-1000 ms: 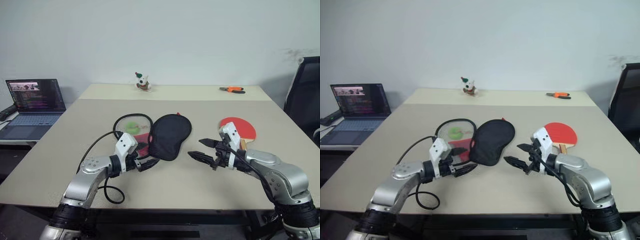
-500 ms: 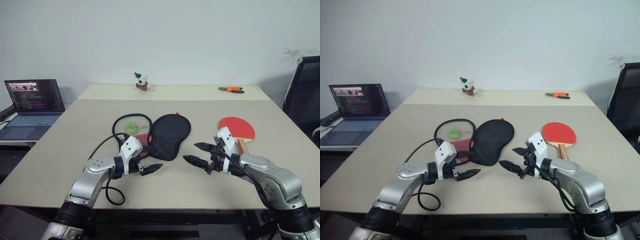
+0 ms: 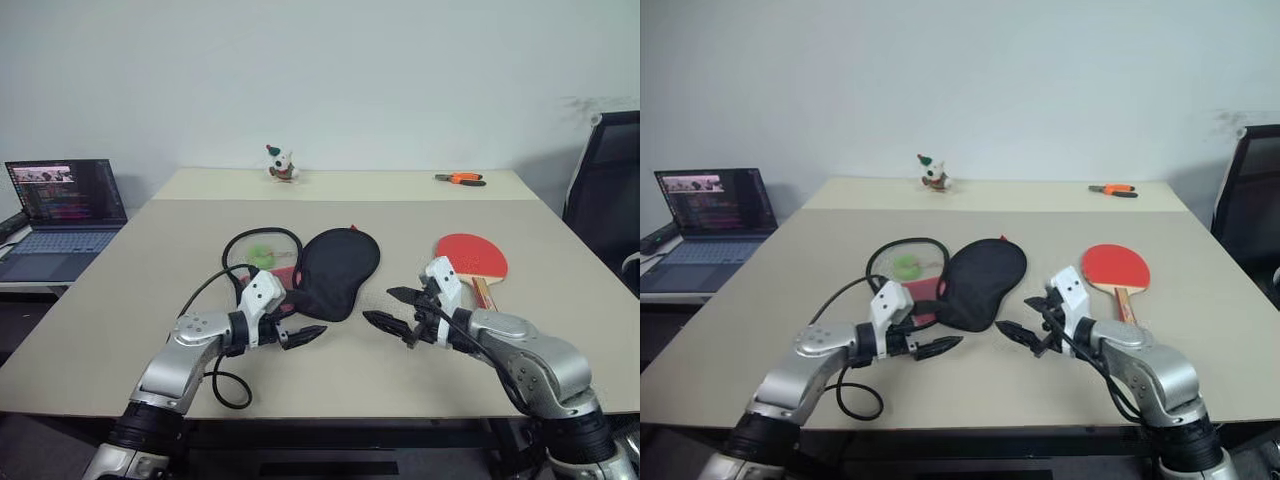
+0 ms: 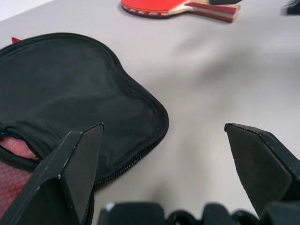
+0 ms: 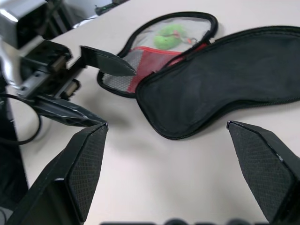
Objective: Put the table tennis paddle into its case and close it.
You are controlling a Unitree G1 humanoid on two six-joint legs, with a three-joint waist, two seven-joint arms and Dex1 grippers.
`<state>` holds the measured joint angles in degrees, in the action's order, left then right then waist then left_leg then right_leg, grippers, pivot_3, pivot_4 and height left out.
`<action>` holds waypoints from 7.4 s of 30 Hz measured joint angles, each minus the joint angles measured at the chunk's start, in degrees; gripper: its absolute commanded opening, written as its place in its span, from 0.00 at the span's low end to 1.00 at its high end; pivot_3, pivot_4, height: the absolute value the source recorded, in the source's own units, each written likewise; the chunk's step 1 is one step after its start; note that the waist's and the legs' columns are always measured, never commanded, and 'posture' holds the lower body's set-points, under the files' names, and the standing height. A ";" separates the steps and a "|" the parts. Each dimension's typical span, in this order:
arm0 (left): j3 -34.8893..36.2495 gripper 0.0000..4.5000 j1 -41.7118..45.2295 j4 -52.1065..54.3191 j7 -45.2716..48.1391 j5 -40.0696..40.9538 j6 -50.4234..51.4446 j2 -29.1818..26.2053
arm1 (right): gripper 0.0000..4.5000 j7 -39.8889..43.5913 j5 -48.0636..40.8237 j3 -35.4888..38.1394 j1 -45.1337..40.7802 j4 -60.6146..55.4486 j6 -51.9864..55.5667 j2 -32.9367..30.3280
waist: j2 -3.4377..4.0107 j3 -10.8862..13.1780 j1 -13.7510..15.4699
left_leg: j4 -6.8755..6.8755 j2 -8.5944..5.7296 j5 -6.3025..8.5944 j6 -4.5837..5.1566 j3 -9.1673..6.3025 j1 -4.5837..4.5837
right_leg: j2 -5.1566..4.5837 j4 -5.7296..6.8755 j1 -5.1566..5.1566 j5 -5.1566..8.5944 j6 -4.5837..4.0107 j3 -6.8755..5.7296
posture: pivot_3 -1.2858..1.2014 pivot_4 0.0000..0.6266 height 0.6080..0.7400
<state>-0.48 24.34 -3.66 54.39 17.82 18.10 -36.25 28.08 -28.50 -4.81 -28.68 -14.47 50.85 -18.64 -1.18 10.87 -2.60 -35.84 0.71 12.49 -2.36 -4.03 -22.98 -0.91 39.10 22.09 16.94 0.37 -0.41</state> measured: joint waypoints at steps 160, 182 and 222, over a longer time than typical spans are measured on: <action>2.14 1.00 0.36 12.20 6.96 15.55 15.16 -6.17 | 0.26 -20.22 20.68 14.18 -16.91 50.81 -16.52 -3.39 | -0.10 -0.06 -0.55 | -0.21 0.08 0.02 0.08 1.41 0.20 | 0.44 -0.07 0.15 -0.45 0.45 1.52 | 0.52 0.24 1.00; 3.15 1.00 -1.49 12.90 5.72 15.87 15.49 -6.39 | 0.26 -35.63 13.94 12.52 -10.20 11.50 6.00 22.94 | 0.04 0.01 0.78 | -0.16 0.37 0.01 0.06 1.30 -0.94 | 0.63 -0.02 1.37 -0.69 -0.08 1.42 | 0.52 0.24 1.00; 4.96 1.00 -3.78 15.46 4.78 16.04 16.87 -7.26 | 0.99 -19.97 8.65 6.13 -7.00 3.17 6.92 14.91 | 0.02 -0.01 0.73 | -0.19 0.42 0.02 0.06 1.27 -0.89 | 0.70 -0.01 1.29 -0.70 -0.10 1.39 | 0.52 0.24 1.00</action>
<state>4.48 20.55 11.80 59.17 33.85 34.97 -43.51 8.11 -19.85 1.33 -35.68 -11.30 57.77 -3.74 -1.16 10.86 -1.86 -36.03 1.13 12.51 -2.29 -2.76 -23.87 -0.21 39.09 23.37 16.24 0.28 0.98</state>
